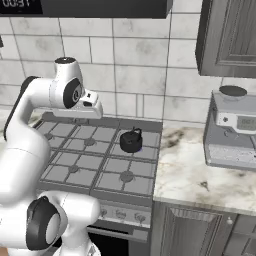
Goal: The kettle is done boiling. Turn off the stove, then wait for 300 timesteps before moving the kettle to the dining table.
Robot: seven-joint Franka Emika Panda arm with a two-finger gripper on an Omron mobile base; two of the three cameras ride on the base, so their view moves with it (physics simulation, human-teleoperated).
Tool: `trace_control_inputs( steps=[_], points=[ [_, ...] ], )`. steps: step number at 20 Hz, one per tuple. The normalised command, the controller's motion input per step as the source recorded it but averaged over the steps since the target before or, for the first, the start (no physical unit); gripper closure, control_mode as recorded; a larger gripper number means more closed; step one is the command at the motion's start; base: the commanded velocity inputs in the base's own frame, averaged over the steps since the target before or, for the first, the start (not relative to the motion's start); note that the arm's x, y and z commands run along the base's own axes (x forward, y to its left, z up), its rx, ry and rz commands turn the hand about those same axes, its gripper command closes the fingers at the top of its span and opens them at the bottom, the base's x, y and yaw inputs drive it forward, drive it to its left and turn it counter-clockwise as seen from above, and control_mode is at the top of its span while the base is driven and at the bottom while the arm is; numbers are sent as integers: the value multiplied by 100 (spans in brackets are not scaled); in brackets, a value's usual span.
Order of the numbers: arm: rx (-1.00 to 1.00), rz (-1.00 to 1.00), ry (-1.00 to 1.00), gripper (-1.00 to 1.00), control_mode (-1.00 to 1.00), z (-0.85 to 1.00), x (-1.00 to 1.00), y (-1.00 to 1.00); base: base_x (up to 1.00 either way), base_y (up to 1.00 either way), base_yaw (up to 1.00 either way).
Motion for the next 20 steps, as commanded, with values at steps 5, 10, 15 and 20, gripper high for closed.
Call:
trace_control_inputs(
  steps=[5, 10, 15, 20],
  points=[
    [0, 0, 0, -100, 100, 0, 0, 8, 0, 15, 0],
    [0, 0, 0, -100, 100, 0, 0, 0, 0, 43, 0],
    [0, 0, 0, -100, 100, 0, 0, 0, 0, 45, 0],
    [0, 0, 0, -100, 100, 0, 0, 0, 0, 47, 0]
  ],
)
